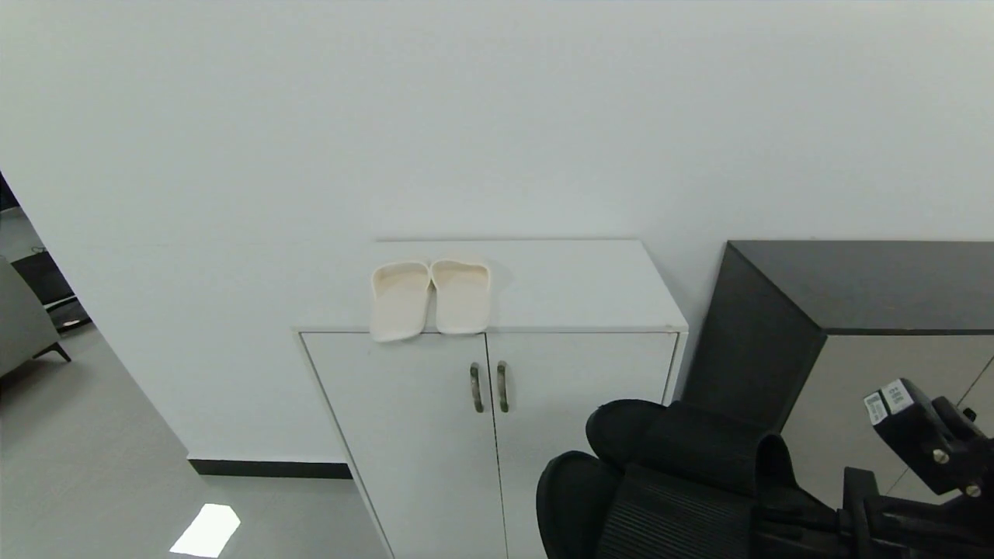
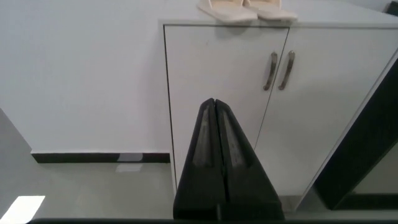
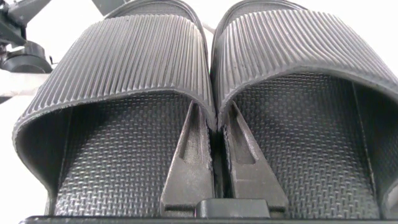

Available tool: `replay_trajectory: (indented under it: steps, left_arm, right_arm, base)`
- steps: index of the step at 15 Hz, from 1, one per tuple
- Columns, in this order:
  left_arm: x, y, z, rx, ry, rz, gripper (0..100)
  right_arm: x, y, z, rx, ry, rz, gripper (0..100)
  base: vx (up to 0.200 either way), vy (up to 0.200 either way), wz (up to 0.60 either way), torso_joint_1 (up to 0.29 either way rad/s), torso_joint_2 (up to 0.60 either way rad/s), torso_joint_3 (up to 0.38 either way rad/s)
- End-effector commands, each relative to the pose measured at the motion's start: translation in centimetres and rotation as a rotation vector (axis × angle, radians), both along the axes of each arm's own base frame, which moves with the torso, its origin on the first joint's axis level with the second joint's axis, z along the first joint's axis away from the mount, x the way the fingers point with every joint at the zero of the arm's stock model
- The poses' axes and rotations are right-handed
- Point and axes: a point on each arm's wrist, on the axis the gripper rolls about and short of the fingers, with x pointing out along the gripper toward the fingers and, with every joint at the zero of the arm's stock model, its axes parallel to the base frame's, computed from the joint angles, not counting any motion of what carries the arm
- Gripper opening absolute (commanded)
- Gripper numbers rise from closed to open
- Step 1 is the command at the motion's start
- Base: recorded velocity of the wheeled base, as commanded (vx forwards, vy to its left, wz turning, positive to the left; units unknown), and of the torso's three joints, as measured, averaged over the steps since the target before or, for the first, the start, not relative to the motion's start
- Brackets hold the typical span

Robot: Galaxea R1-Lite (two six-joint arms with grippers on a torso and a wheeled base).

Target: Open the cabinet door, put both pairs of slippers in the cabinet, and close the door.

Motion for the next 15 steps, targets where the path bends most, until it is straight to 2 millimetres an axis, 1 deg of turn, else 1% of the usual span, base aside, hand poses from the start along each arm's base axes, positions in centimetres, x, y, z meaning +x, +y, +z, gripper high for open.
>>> replay_trajectory:
  steps: [1, 3, 4, 15]
  left_arm:
    - [0.0, 0.0, 0.0, 0.001, -0.001, 0.0, 0]
    - [0.0, 0.0, -0.01, 0.006, 0.001, -0.001, 0]
    - [0.0, 0.0, 0.0, 0.006, -0.001, -0.001, 100]
    - [0.0, -0.01, 0.0, 0.006, -0.001, -0.004, 100]
  right_arm:
    - [0.01, 0.03, -0.14, -0.004, 0.005, 0.001, 0]
    - [0.05, 0.08, -0.07, 0.0, 0.006, 0.0, 0]
    - [0.07, 0.09, -0.09, -0.001, 0.007, 0.0, 0]
    - [0.04, 0.06, -0.04, 0.002, 0.007, 0.0, 0]
  base:
    - [0.0, 0.0, 0.0, -0.251, 0.54, 0.29]
    - [0.0, 0.0, 0.0, -0.242, 0.54, 0.298]
    - [0.0, 0.0, 0.0, -0.251, 0.52, 0.29]
    - [0.0, 0.0, 0.0, -0.218, 0.51, 0.287]
